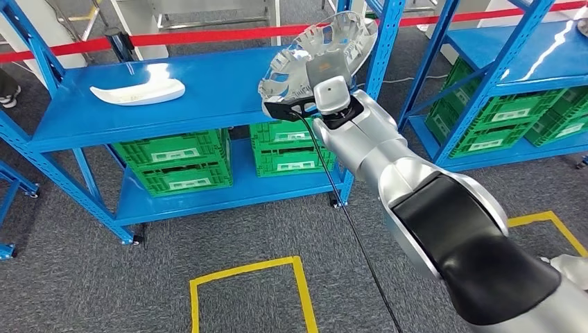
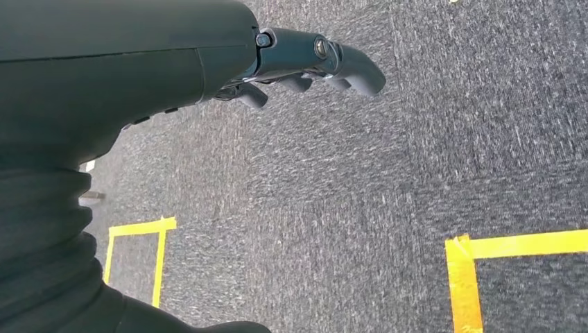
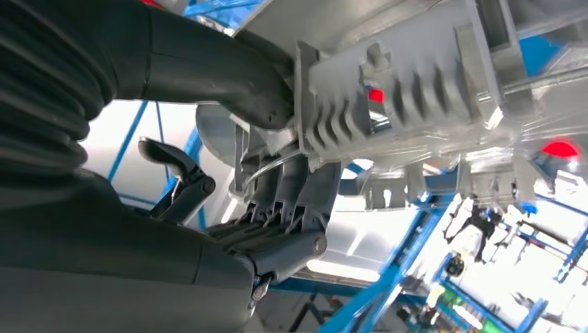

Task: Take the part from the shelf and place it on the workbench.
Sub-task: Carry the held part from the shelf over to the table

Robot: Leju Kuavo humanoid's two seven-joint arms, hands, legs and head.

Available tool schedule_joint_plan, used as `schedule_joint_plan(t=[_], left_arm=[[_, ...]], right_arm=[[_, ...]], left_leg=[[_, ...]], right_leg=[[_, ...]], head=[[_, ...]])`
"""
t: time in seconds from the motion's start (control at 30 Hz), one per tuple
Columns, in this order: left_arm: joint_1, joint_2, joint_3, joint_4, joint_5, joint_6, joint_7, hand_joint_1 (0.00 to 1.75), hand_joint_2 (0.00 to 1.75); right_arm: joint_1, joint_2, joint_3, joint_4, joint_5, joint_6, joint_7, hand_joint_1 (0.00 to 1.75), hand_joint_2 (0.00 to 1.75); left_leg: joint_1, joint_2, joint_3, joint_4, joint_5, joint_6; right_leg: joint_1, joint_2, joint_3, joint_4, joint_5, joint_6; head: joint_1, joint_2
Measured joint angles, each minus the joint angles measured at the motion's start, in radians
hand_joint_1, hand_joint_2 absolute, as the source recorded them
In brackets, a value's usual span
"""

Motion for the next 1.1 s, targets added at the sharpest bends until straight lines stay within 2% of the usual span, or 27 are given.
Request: schedule_joint_plan(t=[0.03,0.07,0.1,0.17,0.2,0.23,0.27,0.3,0.33,0.37,0.4,0.43,0.47,0.53,0.57,0.6,0.7,0.73,0.77,0.8,0.83,0.87,0.9,0.97,1.03,1.07,1.1], left_arm=[[0.001,0.001,0.0,0.0,0.0,0.001,0.0,0.0,1.75],[0.002,0.001,0.0,0.0,0.0,0.002,0.001,0.0,1.75],[0.003,0.002,0.0,0.0,0.0,0.003,0.001,0.0,1.75],[0.003,0.004,0.0,0.0,0.0,0.004,0.001,0.0,1.75],[0.003,0.006,0.0,0.0,0.0,0.005,0.001,0.0,1.75],[0.002,0.007,0.0,0.0,0.0,0.005,0.001,0.0,1.75],[0.002,0.008,0.0,0.0,0.0,0.006,0.001,0.0,1.75],[0.001,0.009,0.0,0.0,0.0,0.006,0.001,0.0,1.75],[0.001,0.009,0.0,0.0,0.0,0.006,0.001,0.0,1.75],[-0.001,0.01,0.0,0.0,0.001,0.007,-0.001,0.0,1.75],[-0.003,0.01,0.0,-0.001,0.002,0.008,-0.003,0.0,1.75],[-0.005,0.011,0.0,-0.001,0.004,0.008,-0.005,0.0,1.75],[-0.006,0.011,0.0,-0.002,0.005,0.007,-0.007,0.0,1.75],[-0.004,0.01,0.0,-0.002,0.006,0.001,-0.008,0.0,1.75],[-0.003,0.01,0.0,-0.001,0.006,-0.002,-0.005,0.0,1.75],[-0.001,0.01,0.0,-0.001,0.006,-0.005,-0.002,0.0,1.75],[0.0,0.009,0.0,-0.001,0.006,-0.003,0.012,0.0,1.75],[0.001,0.009,0.0,-0.001,0.007,0.0,0.016,0.0,1.75],[0.001,0.009,0.0,-0.001,0.008,0.004,0.02,0.0,1.75],[0.001,0.009,0.0,-0.001,0.009,0.007,0.022,0.0,1.75],[0.001,0.009,0.0,-0.001,0.011,0.011,0.022,0.0,1.75],[0.001,0.007,0.0,0.0,0.013,0.013,0.021,0.0,1.75],[0.001,0.006,0.0,0.0,0.015,0.016,0.021,0.0,1.75],[0.001,0.003,0.0,0.0,0.016,0.018,0.02,0.0,1.75],[0.002,0.004,0.0,0.0,0.016,0.018,0.018,0.0,1.75],[0.003,0.003,0.0,0.0,0.016,0.018,0.017,0.0,1.75],[0.005,0.002,0.0,0.0,0.016,0.018,0.017,0.0,1.75]], right_arm=[[-0.001,0.0,0.0,0.0,0.001,-0.001,0.0,1.75,1.75],[-0.003,0.0,0.0,0.0,0.001,-0.001,0.0,1.75,1.75],[-0.004,0.0,0.0,0.0,0.001,-0.001,0.0,1.75,1.75],[-0.006,0.001,0.0,0.0,0.001,-0.001,0.0,1.75,1.75],[-0.005,0.001,0.0,0.0,0.001,-0.001,0.0,1.75,1.75],[-0.005,0.001,0.0,0.001,0.001,-0.001,0.0,1.75,1.75],[-0.005,0.001,0.0,0.001,0.001,-0.001,0.0,1.75,1.75],[-0.006,0.0,0.0,0.001,0.001,-0.001,0.0,1.75,1.75],[-0.007,0.0,0.0,0.001,0.001,0.0,0.0,1.75,1.75],[-0.009,0.0,0.0,0.001,0.001,0.0,0.001,1.75,1.75],[-0.012,-0.001,0.0,0.001,0.001,0.0,0.001,1.75,1.75],[-0.014,-0.001,0.0,0.001,0.001,0.002,0.002,1.75,1.75],[-0.017,-0.002,0.0,0.001,0.0,0.003,0.002,1.75,1.75],[-0.019,-0.006,0.0,0.001,-0.005,0.006,0.004,1.75,1.75],[-0.018,-0.008,0.0,0.002,-0.009,0.006,0.006,1.75,1.75],[-0.017,-0.012,0.0,0.003,-0.012,0.006,0.009,1.75,1.75],[-0.014,-0.021,0.0,0.006,-0.012,0.007,0.014,1.75,1.75],[-0.013,-0.023,0.0,0.006,-0.011,0.006,0.014,1.75,1.75],[-0.01,-0.023,0.0,0.006,-0.011,0.006,0.014,1.75,1.75],[-0.008,-0.024,0.0,0.006,-0.011,0.005,0.014,1.75,1.75],[-0.006,-0.024,0.0,0.006,-0.011,0.004,0.014,1.75,1.75],[-0.005,-0.024,0.0,0.006,-0.01,0.004,0.013,1.75,1.75],[-0.005,-0.024,0.0,0.005,-0.01,0.003,0.013,1.75,1.75],[-0.006,-0.024,0.0,0.002,-0.008,0.002,0.012,1.75,1.75],[-0.007,-0.024,0.0,0.001,-0.005,0.0,0.012,1.75,1.75],[-0.007,-0.025,0.0,0.001,-0.004,0.0,0.012,1.75,1.75],[-0.008,-0.025,0.0,0.001,-0.003,0.0,0.012,1.75,1.75]], left_leg=[[0.001,-0.001,-0.004,0.0,-0.002,-0.006],[0.001,-0.001,-0.013,0.012,-0.023,-0.012],[0.001,-0.002,-0.025,0.044,-0.063,-0.017],[0.004,-0.002,-0.055,0.165,-0.165,-0.026],[0.005,-0.002,-0.065,0.231,-0.195,-0.03],[0.006,-0.002,-0.065,0.279,-0.199,-0.033],[0.008,-0.002,-0.052,0.298,-0.181,-0.036],[0.01,-0.002,-0.024,0.285,-0.152,-0.039],[0.013,-0.002,0.019,0.242,-0.129,-0.042],[0.014,-0.002,0.071,0.178,-0.13,-0.044],[0.012,-0.004,0.12,0.108,-0.147,-0.04],[0.01,-0.006,0.151,0.053,-0.168,-0.034],[0.006,-0.007,0.165,0.02,-0.184,-0.024],[0.004,-0.005,0.154,0.007,-0.17,0.0],[0.004,-0.003,0.146,0.007,-0.158,0.01],[0.006,-0.001,0.135,0.005,-0.146,0.02],[0.004,0.0,0.092,0.006,-0.108,0.035],[0.001,0.0,0.076,0.006,-0.095,0.036],[-0.002,0.0,0.06,0.007,-0.082,0.036],[-0.005,0.0,0.044,0.007,-0.07,0.036],[-0.008,0.0,0.03,0.007,-0.058,0.036],[-0.01,0.0,0.018,0.008,-0.046,0.036],[-0.013,0.0,0.009,0.008,-0.036,0.034],[-0.014,0.001,0.0,0.002,-0.013,0.025],[-0.012,0.001,-0.007,-0.007,0.007,0.013],[-0.011,0.0,-0.013,-0.004,0.0,0.006],[-0.011,0.0,-0.022,0.013,-0.026,0.0]], right_leg=[[-0.002,-0.001,-0.007,-0.005,0.012,-0.007],[-0.005,-0.003,-0.016,-0.007,0.025,-0.014],[-0.009,-0.004,-0.028,-0.01,0.039,-0.021],[-0.009,-0.005,-0.058,-0.01,0.065,-0.026],[-0.009,-0.005,-0.075,-0.009,0.078,-0.025],[-0.01,-0.005,-0.092,-0.007,0.09,-0.024],[-0.011,-0.005,-0.11,-0.005,0.103,-0.022],[-0.012,-0.005,-0.128,-0.002,0.115,-0.018],[-0.014,-0.005,-0.146,0.003,0.126,-0.013],[-0.015,-0.004,-0.163,0.009,0.136,-0.008],[-0.016,-0.005,-0.176,0.014,0.146,-0.001],[-0.015,-0.005,-0.183,0.015,0.157,0.006],[-0.015,-0.005,-0.188,0.01,0.169,0.012],[-0.017,-0.005,-0.193,-0.001,0.189,0.024],[-0.018,-0.005,-0.199,0.004,0.177,0.03],[-0.018,-0.004,-0.209,0.03,0.143,0.034],[-0.016,-0.003,-0.248,0.21,-0.008,0.038],[-0.014,-0.003,-0.254,0.268,-0.025,0.036],[-0.011,-0.003,-0.248,0.303,-0.017,0.032],[-0.007,-0.003,-0.225,0.303,0.008,0.025],[-0.002,-0.003,-0.186,0.27,0.035,0.016],[0.005,-0.002,-0.132,0.21,0.043,0.004],[0.01,-0.002,-0.071,0.128,0.031,-0.008],[0.017,-0.002,0.003,0.015,-0.001,-0.018],[0.017,-0.004,0.004,-0.012,0.008,-0.02],[0.014,-0.005,-0.003,-0.018,0.02,-0.025],[0.011,-0.007,-0.011,-0.022,0.033,-0.03]], head=[[0.001,0.0],[0.0,0.0],[-0.001,0.0],[-0.003,0.0],[-0.003,0.0],[-0.003,0.0],[-0.003,0.0],[-0.003,0.0],[-0.003,0.0],[-0.003,0.0],[-0.003,0.0],[-0.002,0.0],[-0.002,0.0],[-0.003,0.0],[-0.003,0.0],[-0.002,0.0],[0.0,0.0],[0.001,0.0],[0.001,0.0],[0.001,0.0],[0.001,0.0],[0.001,0.0],[0.0,0.0],[0.0,0.0],[0.001,0.0],[0.002,0.0],[0.002,0.0]])
